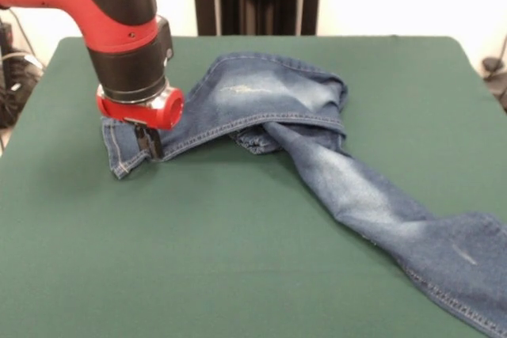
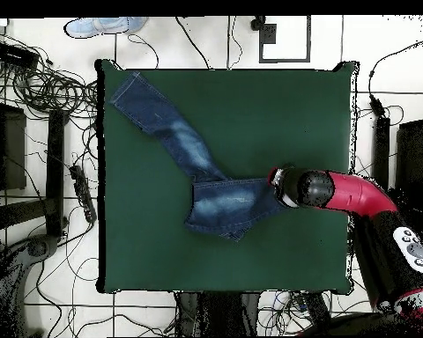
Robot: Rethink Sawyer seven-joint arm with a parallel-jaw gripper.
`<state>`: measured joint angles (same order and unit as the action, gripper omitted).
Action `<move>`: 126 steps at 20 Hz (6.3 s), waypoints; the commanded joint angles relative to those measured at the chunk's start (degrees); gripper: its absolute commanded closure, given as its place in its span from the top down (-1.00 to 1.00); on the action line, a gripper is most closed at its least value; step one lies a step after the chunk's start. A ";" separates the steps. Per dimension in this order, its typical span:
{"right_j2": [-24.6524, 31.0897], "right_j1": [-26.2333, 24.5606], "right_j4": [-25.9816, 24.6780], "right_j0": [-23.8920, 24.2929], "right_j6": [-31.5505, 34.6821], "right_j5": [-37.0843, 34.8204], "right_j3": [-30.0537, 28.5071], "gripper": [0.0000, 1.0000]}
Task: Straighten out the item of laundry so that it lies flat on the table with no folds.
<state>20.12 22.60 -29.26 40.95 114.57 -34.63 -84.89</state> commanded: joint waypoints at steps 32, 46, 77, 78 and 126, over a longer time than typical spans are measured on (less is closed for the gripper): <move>-8.19 20.99 26.78 -30.53 24.98 17.18 -29.62 -1.00; -19.21 19.92 39.00 -46.80 37.38 24.11 -34.26 -1.00; -23.22 22.17 60.62 -66.15 44.32 17.41 -31.62 -1.00; -23.91 21.98 60.87 -66.83 44.28 16.84 -31.01 -1.00; -14.45 8.32 31.34 -34.95 15.21 7.43 -3.74 1.00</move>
<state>-5.69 37.17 6.66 5.01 140.20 -25.78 -88.68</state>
